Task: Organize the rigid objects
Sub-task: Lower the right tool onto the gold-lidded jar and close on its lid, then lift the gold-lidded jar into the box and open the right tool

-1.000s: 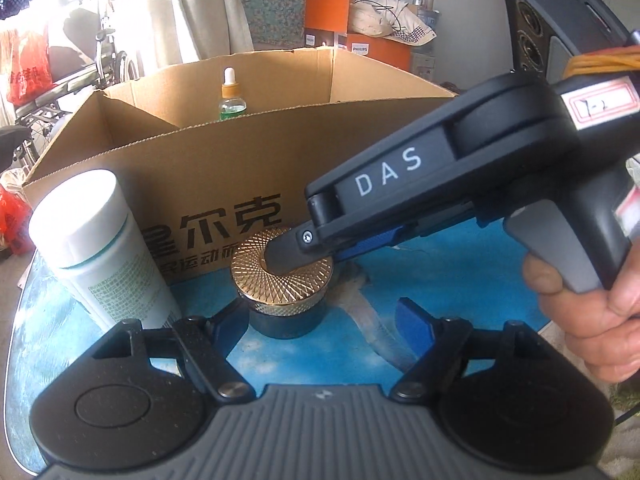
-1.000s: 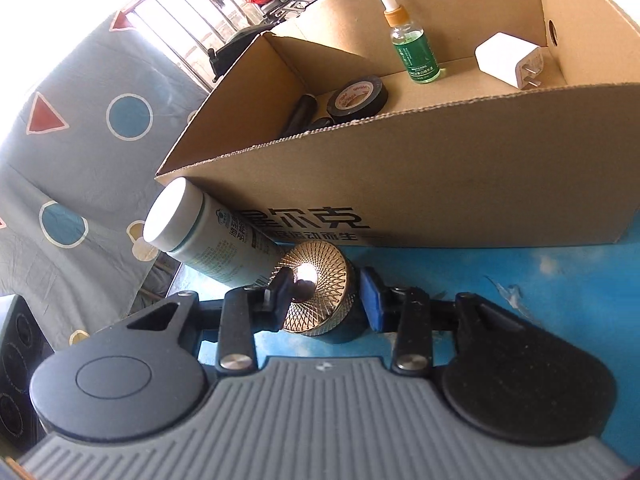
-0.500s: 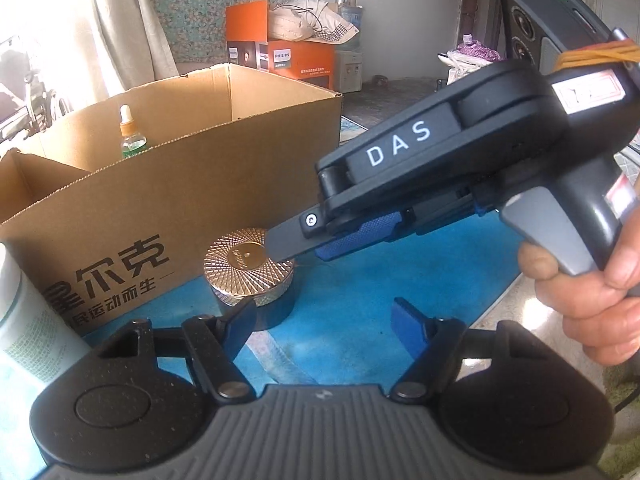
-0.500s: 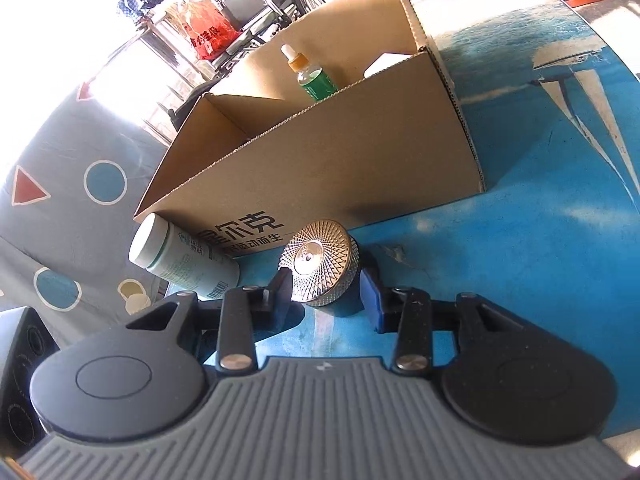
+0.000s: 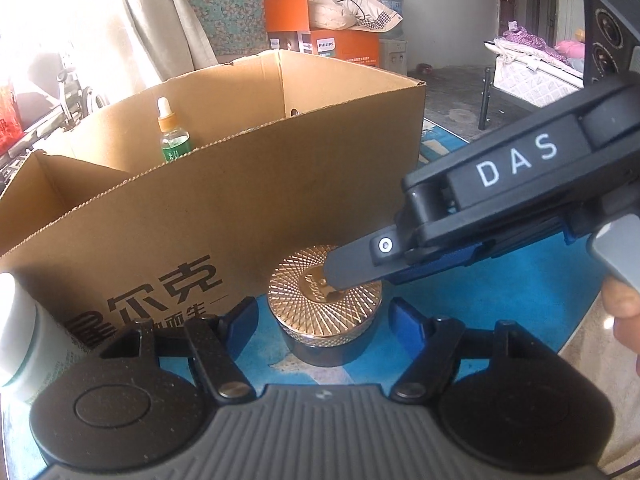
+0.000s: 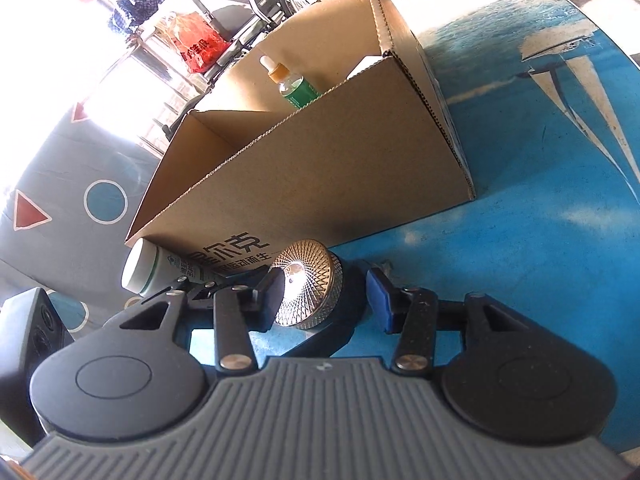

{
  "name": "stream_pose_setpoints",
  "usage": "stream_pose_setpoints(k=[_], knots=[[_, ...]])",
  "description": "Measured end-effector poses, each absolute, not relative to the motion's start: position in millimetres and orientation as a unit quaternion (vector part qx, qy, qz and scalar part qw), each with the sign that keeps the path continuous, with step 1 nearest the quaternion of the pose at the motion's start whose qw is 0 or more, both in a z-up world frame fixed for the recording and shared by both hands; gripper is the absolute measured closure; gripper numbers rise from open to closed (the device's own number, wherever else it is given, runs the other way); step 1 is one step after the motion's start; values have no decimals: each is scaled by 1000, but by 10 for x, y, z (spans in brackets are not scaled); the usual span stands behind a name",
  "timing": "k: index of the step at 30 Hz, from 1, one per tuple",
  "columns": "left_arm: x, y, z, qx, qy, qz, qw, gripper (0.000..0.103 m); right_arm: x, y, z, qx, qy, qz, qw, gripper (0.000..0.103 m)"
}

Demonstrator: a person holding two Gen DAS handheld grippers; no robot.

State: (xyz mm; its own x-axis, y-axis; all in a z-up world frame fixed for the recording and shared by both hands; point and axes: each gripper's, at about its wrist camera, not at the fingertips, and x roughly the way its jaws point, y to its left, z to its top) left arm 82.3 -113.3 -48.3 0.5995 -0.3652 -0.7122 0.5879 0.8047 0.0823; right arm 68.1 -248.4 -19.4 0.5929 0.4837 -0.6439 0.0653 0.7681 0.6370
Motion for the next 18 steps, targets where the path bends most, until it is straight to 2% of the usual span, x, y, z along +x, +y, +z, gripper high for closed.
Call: stream_pose_setpoints(k=[6,10,18], knots=[[941,-1143,-510,137,365,-264,882,36,760,-2456,-280,323,437,124,830,58],[991,-1151,-529,131,374,-268,878,46,774,-2414,-300,324,434,128,831,57],[934,-1192,-513,128,379,-260,879,46,721,-2369,-243,311,430,126,838,60]])
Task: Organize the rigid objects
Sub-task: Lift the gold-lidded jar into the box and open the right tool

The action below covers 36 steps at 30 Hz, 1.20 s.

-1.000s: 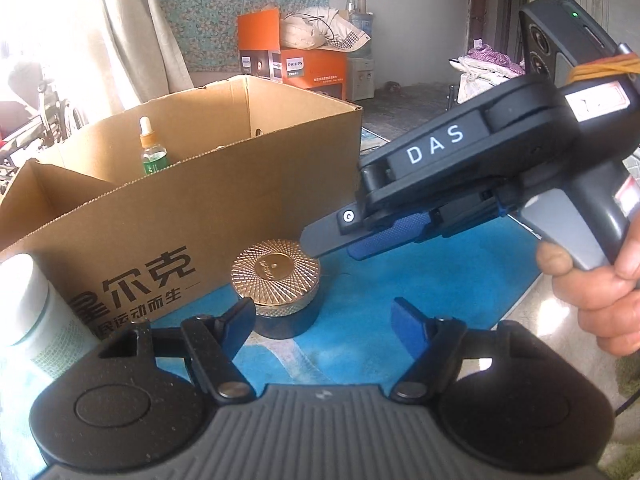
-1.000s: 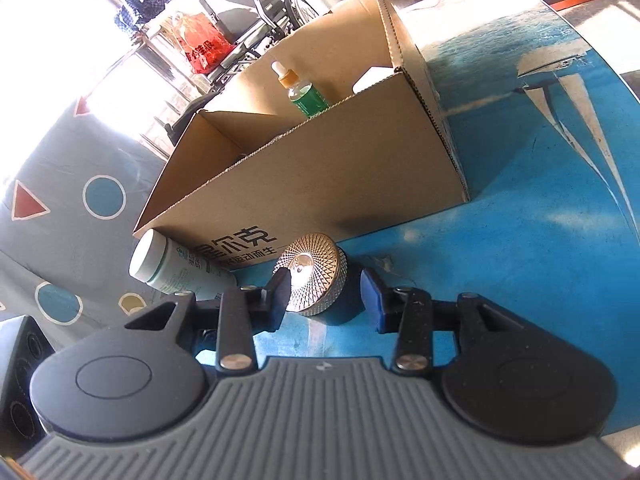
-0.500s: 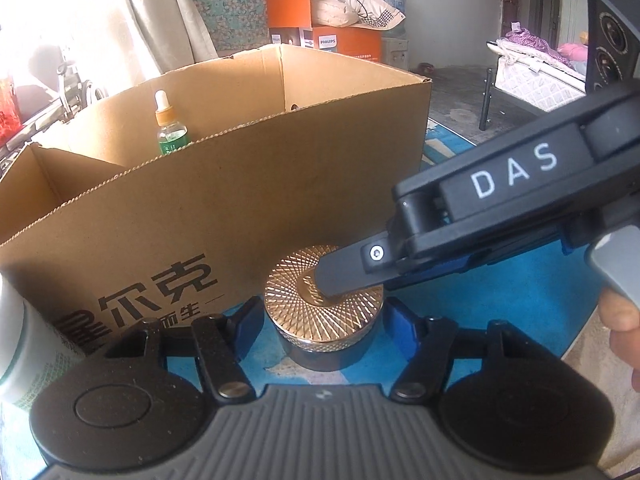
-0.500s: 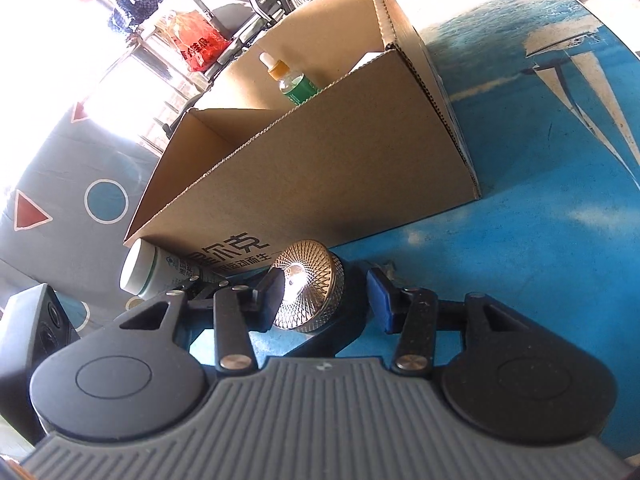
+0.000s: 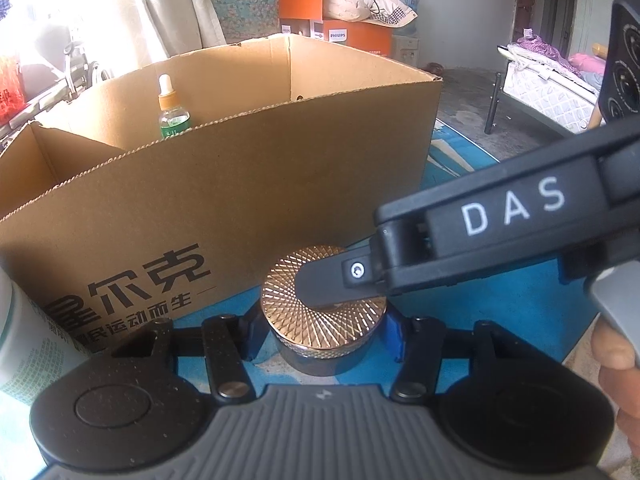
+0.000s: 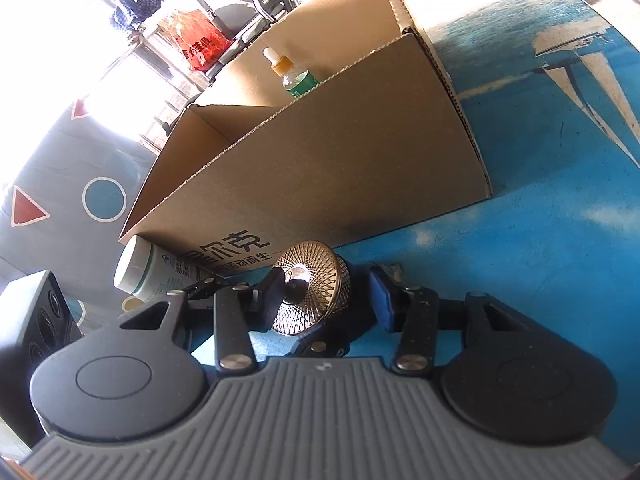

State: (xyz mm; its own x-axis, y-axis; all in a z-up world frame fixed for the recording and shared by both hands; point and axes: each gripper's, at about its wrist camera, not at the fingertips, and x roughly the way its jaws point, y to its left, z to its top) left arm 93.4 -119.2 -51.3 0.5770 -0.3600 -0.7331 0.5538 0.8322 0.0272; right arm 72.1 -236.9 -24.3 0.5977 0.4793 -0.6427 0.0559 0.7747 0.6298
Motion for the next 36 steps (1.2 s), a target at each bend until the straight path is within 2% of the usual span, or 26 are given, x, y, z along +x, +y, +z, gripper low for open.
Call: stream_pose_setpoints(k=[9,17,23,29,36], knots=[[742,-1167,-359,120,369,-257,885,46,553,-2295,-88,290,421,126,850,60],[625,-1056,289,117,295,-240,917,46,437,-2209,573,248,354,158,888,60],[901,-1040,748,104,268,-213,934,46,794,-2199,1113,213,322,193,902,59],[1663,-1022,729,55,335,-195,920,46,1650,-2141,1193,185,377,199,885,55],[2489,-887,282,4,446,-169,879,46,2622,-2006,720,174,480,184,840,55]])
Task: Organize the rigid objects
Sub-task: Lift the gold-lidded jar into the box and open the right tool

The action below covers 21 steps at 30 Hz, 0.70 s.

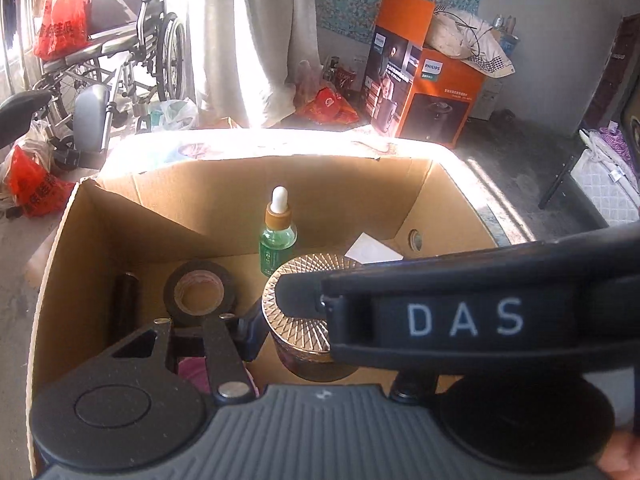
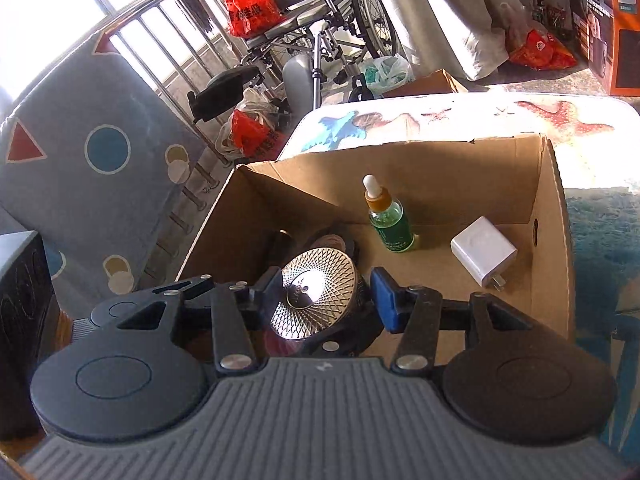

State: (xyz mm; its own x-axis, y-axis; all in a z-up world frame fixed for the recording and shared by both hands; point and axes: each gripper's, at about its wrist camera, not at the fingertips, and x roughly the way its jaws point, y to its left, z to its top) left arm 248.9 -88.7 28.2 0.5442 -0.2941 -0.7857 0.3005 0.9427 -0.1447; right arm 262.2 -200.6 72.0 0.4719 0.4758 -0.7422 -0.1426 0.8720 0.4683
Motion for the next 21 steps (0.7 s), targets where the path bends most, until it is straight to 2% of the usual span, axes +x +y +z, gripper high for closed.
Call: stream_pose_setpoints(k=[9,14,19,21], knots=[[2851,-630,-103,-71,547,-149,821,45,3047,-1870,179,159,551,190,797,55],[2832,-584,-92,-84,549,-152,818,42,3067,-1883,125,155,552,189,797,54],[2689,-616,38,-80,518,-154,838,27,2982,-1963,271,171,519,197,814,54],[2585,-640,154,-78,500,-163,847,24,2872,-2017,417,179,495,197,827,54]])
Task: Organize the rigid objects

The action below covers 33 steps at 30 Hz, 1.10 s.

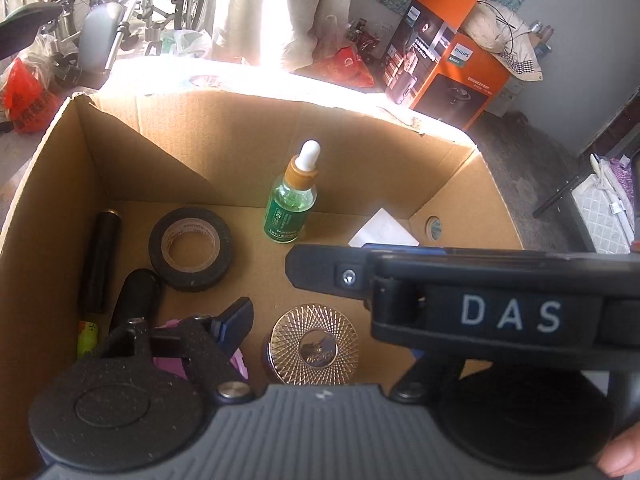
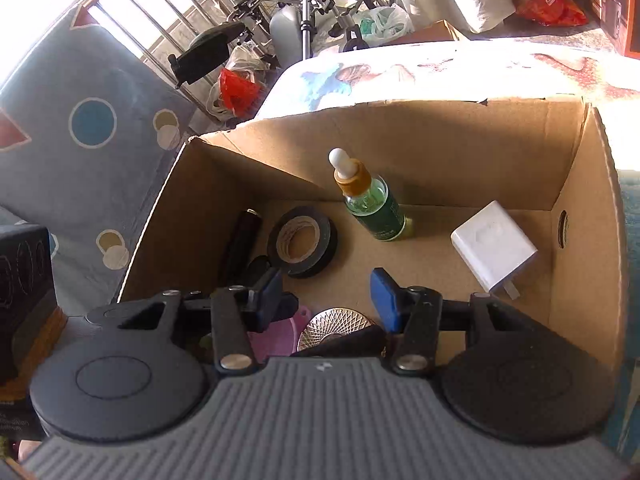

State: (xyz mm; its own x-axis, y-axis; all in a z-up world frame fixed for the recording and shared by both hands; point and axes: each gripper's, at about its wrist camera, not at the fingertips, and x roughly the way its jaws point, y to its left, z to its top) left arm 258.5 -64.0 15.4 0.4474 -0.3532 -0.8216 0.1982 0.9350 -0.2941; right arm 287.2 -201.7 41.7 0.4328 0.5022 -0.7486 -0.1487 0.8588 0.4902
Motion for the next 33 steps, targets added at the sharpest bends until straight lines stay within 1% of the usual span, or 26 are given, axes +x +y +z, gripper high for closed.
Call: stream_pose_setpoints(k=[2,4,5,6,7,8,10,12,13,17,22,28,33], knots=[[2457,-657,266,-71,481,-169,857,22,2705,-2099,594,197,463,197,841,53],[2257,-671,433,-64,452,-181,871,15,2470,-2171,794,208,424,197,859,48],[2144,-668,519,-64,435,-190,878,13,2342,-2204,888,213,405,194,868,42],[2039,-663,595,-66,421,-200,882,11,2211,-2235,978,215,386,190,877,34],[1936,-678,674,-67,406,-211,886,9,2017,-2283,1107,213,357,186,890,30],[1819,-687,750,-68,391,-222,891,8,1860,-2316,1204,210,337,181,900,23],[1609,-713,865,-68,366,-237,897,4,1540,-2386,1377,208,297,172,916,17],[1392,-719,955,-65,346,-253,901,2,1217,-2476,1497,216,265,166,925,4],[1300,-733,987,-60,338,-260,902,1,1059,-2528,1547,218,251,161,929,1],[911,-685,1013,-50,316,-268,909,0,517,-2655,1642,218,214,133,943,1],[645,-523,866,-50,334,-246,908,0,-55,-2739,1564,194,204,100,954,1],[434,-298,721,-39,359,-195,912,0,-264,-2511,1313,124,233,76,961,1],[355,-192,737,-39,366,-160,916,0,-275,-2253,1181,57,241,52,967,1]])
